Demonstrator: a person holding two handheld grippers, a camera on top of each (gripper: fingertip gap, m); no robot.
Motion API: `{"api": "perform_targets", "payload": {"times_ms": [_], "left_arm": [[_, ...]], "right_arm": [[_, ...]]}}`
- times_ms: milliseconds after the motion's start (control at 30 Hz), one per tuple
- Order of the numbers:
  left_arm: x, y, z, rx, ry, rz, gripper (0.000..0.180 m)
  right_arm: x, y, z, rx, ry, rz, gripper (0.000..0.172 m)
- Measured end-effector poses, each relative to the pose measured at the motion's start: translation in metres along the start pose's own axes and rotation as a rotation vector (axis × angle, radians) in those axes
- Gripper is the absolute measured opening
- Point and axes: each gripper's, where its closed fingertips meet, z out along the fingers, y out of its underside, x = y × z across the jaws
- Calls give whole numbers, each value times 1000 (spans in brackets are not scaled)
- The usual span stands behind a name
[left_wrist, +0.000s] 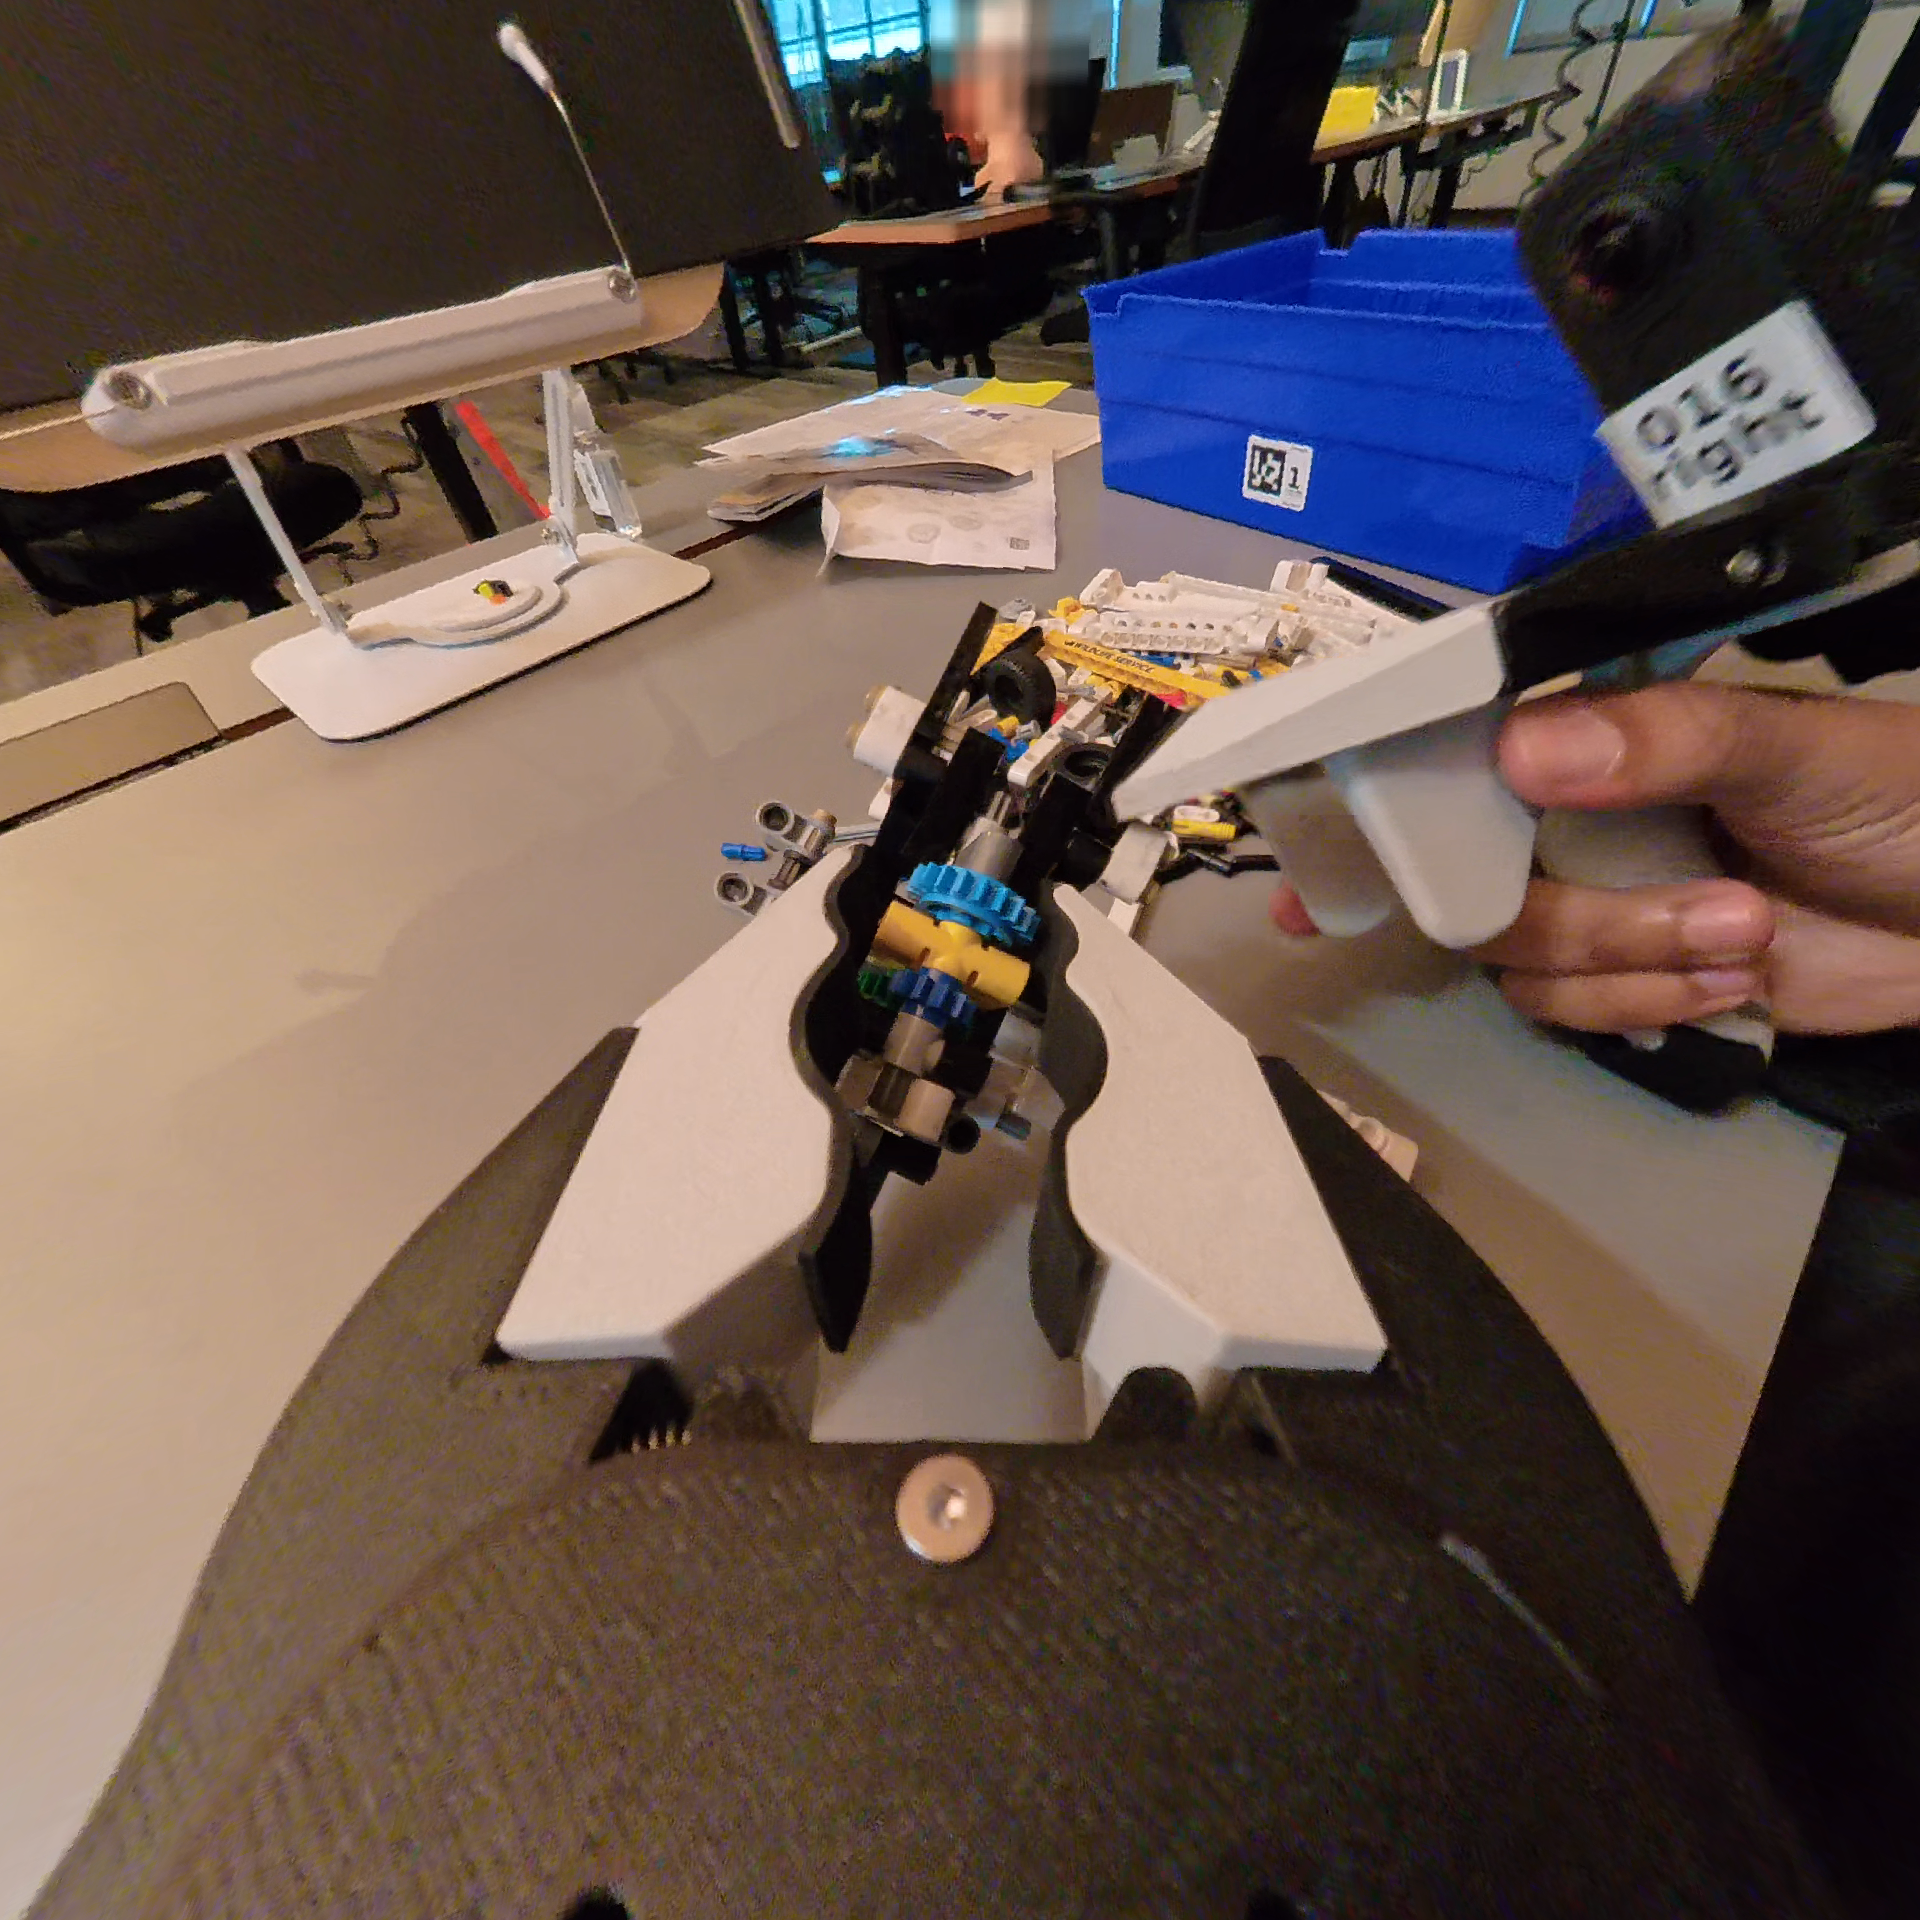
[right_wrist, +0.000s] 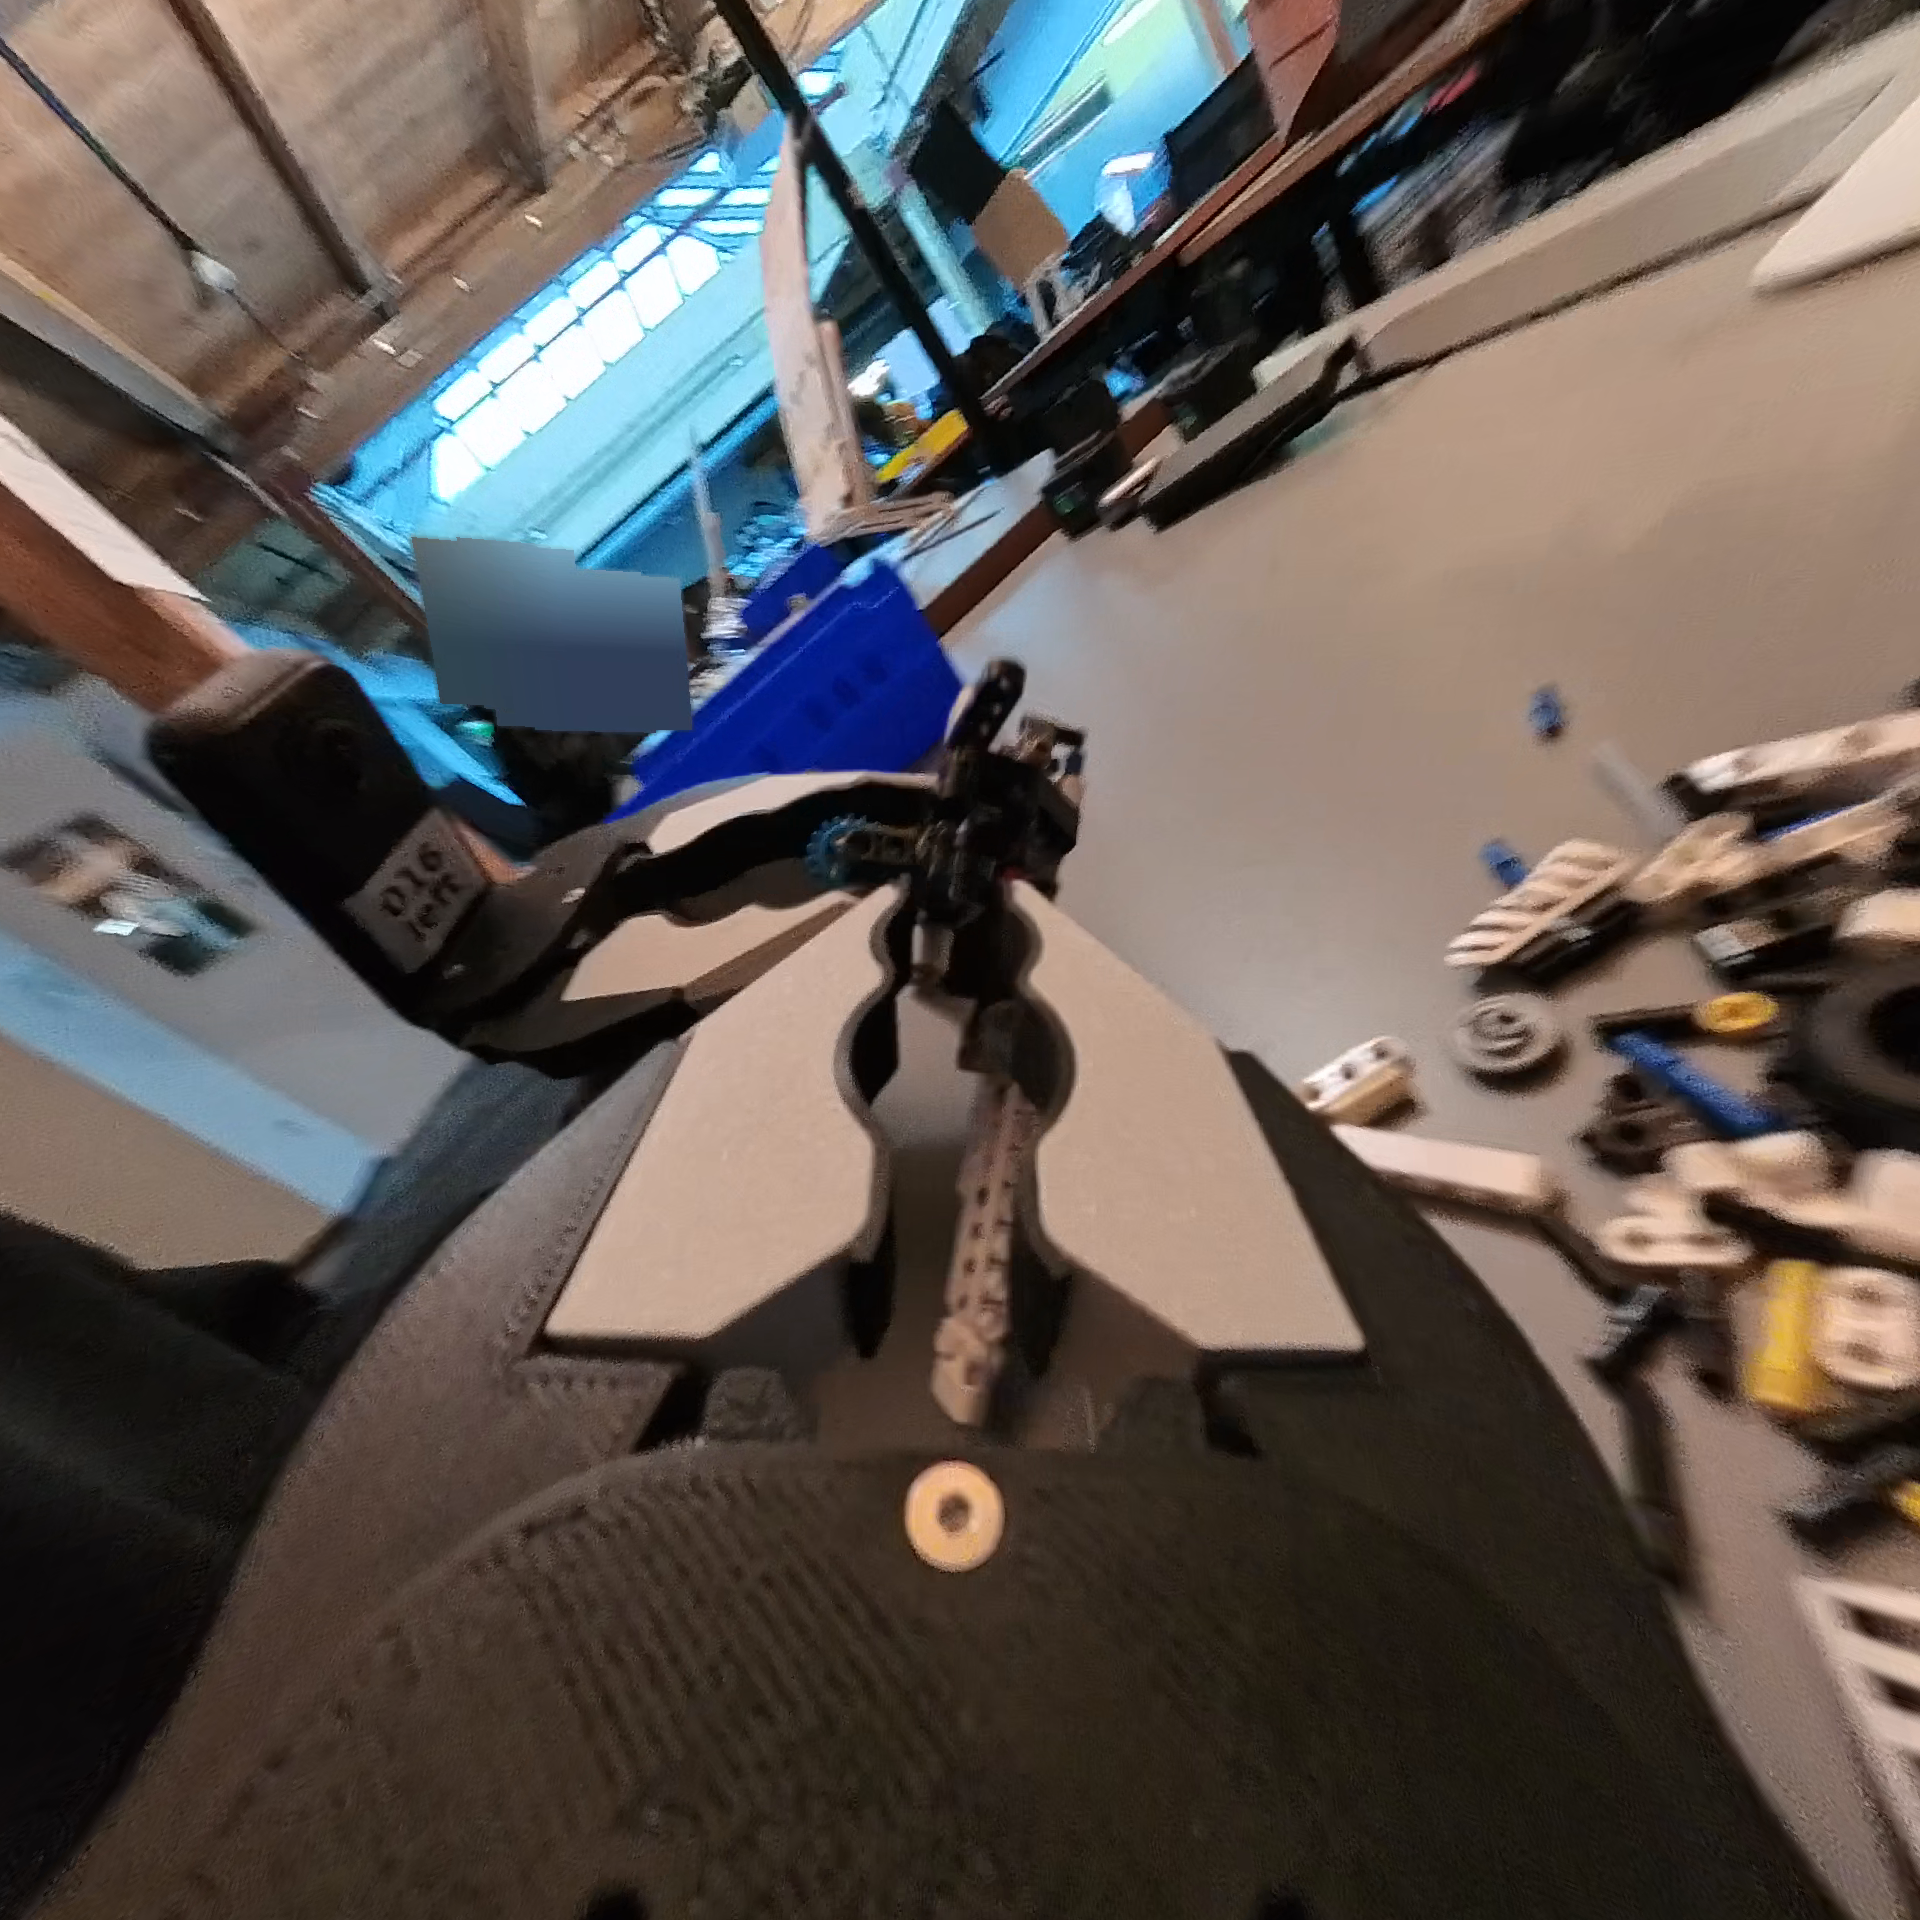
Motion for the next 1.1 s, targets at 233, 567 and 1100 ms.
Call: {"api": "perform_targets", "payload": {"times_ms": [233, 567, 1100], "left_arm": [[2, 11, 2, -149, 74, 77, 27], [16, 38, 2, -398, 321, 212, 26], [21, 49, 3, -415, 477, 194, 26]], "right_arm": [[3, -21, -25, -178, 182, -589, 34], [14, 35, -8, -669, 79, -1171, 15], [13, 58, -11, -932, -169, -951, 15]]}}
